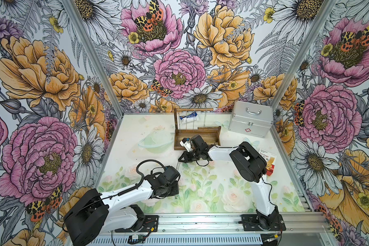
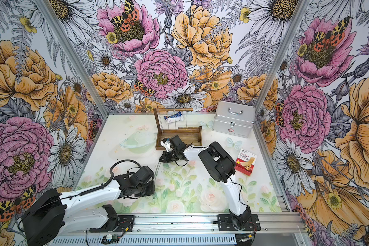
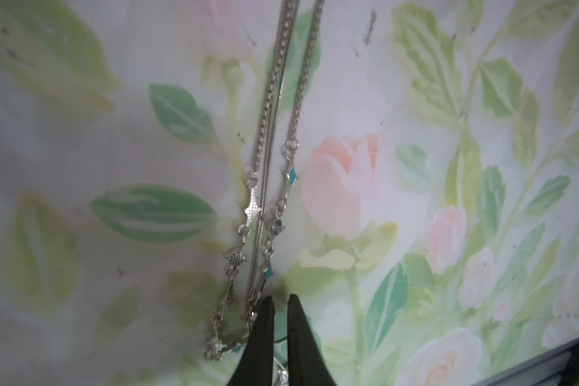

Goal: Take the necklace off the jewelry display stand
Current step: Place the necklace at the center of the board.

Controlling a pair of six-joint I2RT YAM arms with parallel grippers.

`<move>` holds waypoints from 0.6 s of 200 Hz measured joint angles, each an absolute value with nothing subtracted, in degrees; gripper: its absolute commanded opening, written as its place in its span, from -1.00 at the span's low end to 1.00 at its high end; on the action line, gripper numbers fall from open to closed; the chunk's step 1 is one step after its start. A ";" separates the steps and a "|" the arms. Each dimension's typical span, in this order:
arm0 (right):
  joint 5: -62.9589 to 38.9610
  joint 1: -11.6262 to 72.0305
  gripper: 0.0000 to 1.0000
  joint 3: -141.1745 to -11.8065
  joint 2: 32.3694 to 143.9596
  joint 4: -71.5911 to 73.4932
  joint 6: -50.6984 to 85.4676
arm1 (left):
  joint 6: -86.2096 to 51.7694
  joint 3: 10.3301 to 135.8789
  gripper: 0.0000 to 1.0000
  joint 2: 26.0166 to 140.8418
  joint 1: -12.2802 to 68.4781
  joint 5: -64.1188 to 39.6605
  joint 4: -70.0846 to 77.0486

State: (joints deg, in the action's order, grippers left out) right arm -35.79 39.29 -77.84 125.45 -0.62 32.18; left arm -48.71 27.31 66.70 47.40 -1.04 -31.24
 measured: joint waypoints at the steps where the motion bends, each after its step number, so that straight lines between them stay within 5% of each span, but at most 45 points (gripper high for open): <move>1: -35.79 39.29 -0.79 -77.87 125.45 -0.62 32.18 | -48.71 27.31 -0.75 66.70 47.40 -1.04 -31.22; 120: -34.46 38.63 -0.70 -77.87 125.47 -0.56 32.56 | -49.10 26.81 -0.65 66.13 47.42 -1.04 -30.55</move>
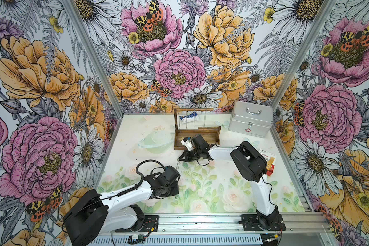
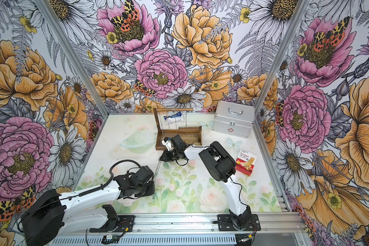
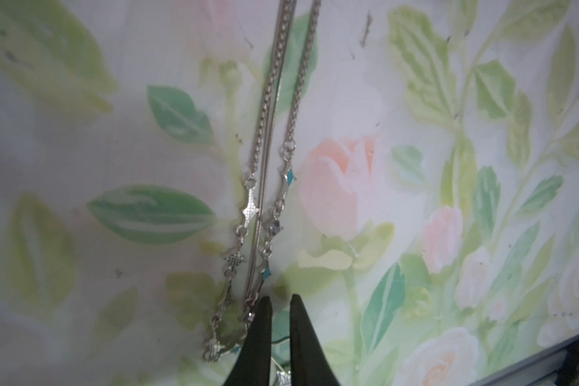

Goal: Take the necklace off the jewelry display stand
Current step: Place the necklace at the center of the board.

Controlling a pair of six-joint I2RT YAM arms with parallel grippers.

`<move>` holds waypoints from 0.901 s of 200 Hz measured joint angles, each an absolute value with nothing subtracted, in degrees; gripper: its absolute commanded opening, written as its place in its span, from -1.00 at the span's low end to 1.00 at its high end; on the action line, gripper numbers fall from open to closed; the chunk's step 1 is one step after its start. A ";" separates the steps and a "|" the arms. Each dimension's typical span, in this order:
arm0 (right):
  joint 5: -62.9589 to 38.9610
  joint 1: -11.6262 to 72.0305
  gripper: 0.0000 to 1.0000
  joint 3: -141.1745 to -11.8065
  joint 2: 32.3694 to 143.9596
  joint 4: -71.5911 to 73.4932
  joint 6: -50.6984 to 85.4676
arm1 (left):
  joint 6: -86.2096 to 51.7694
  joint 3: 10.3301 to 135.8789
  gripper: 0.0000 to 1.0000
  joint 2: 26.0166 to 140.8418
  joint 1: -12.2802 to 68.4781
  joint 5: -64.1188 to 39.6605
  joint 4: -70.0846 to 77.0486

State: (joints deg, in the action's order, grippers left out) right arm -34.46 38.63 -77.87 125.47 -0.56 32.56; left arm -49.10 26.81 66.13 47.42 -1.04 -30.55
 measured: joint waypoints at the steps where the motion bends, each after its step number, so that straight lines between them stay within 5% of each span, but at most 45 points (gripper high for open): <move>1: -34.39 38.63 -0.70 -77.87 125.47 -0.56 32.56 | -49.10 26.81 -0.64 66.13 47.42 -1.04 -30.55; 118: -23.73 38.26 -0.62 -58.89 107.70 11.88 29.10 | -49.32 27.42 -0.40 65.69 47.42 -1.10 -31.03; 180: -6.74 34.98 -0.51 -40.05 90.21 25.02 29.56 | -46.15 38.13 0.11 65.69 48.18 -2.13 -31.88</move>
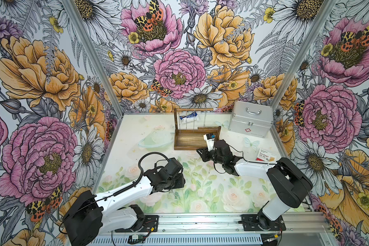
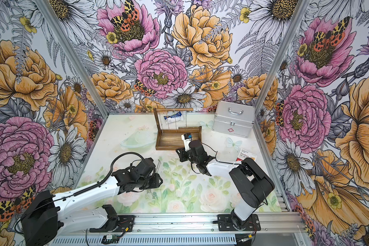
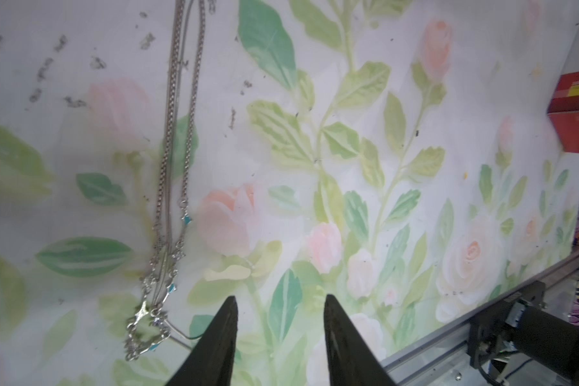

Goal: Take the necklace off the jewelry display stand
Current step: Place the necklace at the center of the board, then take off the necklace from the stand.

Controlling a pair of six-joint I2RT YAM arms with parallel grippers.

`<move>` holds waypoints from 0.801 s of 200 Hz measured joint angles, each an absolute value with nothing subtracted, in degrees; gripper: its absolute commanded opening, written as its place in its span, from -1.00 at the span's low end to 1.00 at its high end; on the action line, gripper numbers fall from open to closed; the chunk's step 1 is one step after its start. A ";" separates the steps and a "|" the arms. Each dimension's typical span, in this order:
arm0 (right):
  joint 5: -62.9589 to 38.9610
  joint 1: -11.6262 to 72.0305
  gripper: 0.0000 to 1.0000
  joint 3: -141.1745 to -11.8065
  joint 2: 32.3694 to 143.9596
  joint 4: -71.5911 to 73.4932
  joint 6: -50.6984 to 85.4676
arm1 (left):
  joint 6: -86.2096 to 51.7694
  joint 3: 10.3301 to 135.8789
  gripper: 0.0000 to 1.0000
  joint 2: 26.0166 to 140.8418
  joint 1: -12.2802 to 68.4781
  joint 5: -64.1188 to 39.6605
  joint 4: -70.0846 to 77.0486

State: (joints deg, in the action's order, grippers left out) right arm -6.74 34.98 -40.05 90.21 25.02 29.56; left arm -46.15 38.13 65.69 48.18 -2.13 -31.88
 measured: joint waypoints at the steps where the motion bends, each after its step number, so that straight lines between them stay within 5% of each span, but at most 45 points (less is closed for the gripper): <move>1: -6.59 34.92 -0.51 -39.81 90.00 25.15 29.58 | -46.15 38.30 0.13 65.69 48.21 -2.13 -31.88; 51: 6.76 29.87 -0.23 -26.26 76.20 32.80 31.79 | -40.82 46.15 0.97 65.69 48.27 -2.09 -31.92; 112: 7.51 17.74 0.16 -15.77 68.20 41.93 38.17 | -35.14 53.01 0.98 65.67 47.81 0.99 -31.88; 160: 2.70 13.91 0.38 -13.37 68.51 47.16 42.24 | -35.73 55.53 0.97 71.48 47.35 14.39 -30.61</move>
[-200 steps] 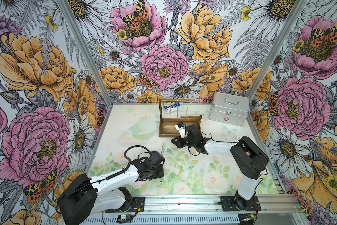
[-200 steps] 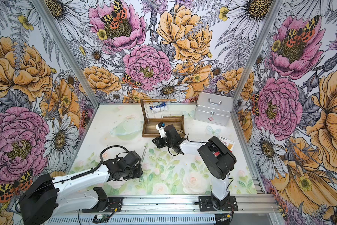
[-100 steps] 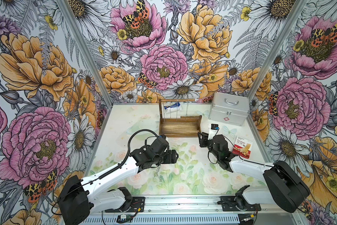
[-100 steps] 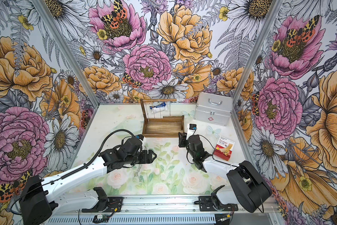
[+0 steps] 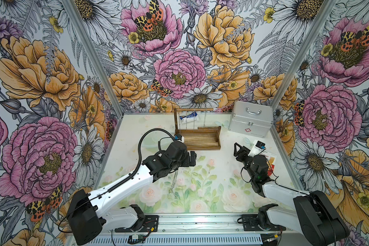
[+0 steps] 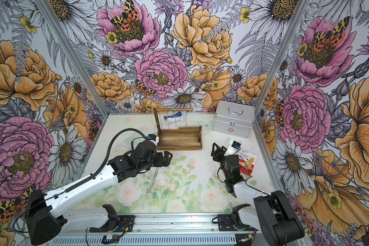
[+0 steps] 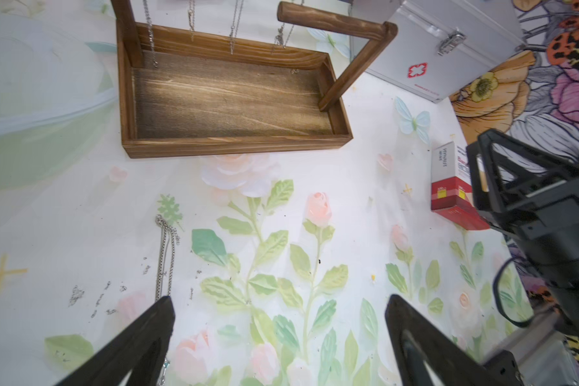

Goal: Take the necklace off the jewelry display stand
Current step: Take off the necklace from the stand.

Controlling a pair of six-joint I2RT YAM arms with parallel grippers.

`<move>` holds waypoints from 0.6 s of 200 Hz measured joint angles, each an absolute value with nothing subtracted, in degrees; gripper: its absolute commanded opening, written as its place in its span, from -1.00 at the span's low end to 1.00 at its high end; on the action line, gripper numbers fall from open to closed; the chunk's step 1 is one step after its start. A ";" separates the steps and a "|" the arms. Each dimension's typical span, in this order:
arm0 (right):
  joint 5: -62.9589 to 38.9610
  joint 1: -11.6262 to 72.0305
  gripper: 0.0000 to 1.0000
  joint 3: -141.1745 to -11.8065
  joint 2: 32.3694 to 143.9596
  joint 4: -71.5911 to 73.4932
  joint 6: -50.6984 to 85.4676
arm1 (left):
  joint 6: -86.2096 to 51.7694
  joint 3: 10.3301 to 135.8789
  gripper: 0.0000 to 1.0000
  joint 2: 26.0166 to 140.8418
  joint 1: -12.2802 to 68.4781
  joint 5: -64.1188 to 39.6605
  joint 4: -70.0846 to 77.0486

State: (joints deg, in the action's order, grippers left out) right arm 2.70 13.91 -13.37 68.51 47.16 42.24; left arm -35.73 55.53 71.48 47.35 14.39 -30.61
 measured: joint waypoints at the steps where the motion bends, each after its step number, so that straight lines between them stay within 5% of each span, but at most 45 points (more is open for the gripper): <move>1: 2.59 13.89 0.38 -13.37 68.53 47.31 42.33 | -35.79 55.53 0.97 71.64 47.35 14.63 -30.61; 53: -1.10 13.89 0.40 -13.37 69.17 49.87 42.74 | -37.15 55.53 0.97 77.60 47.51 28.95 -30.39; 120: -5.34 13.89 0.21 -15.25 72.66 50.13 42.78 | -39.18 49.52 0.97 71.77 48.90 38.24 -27.88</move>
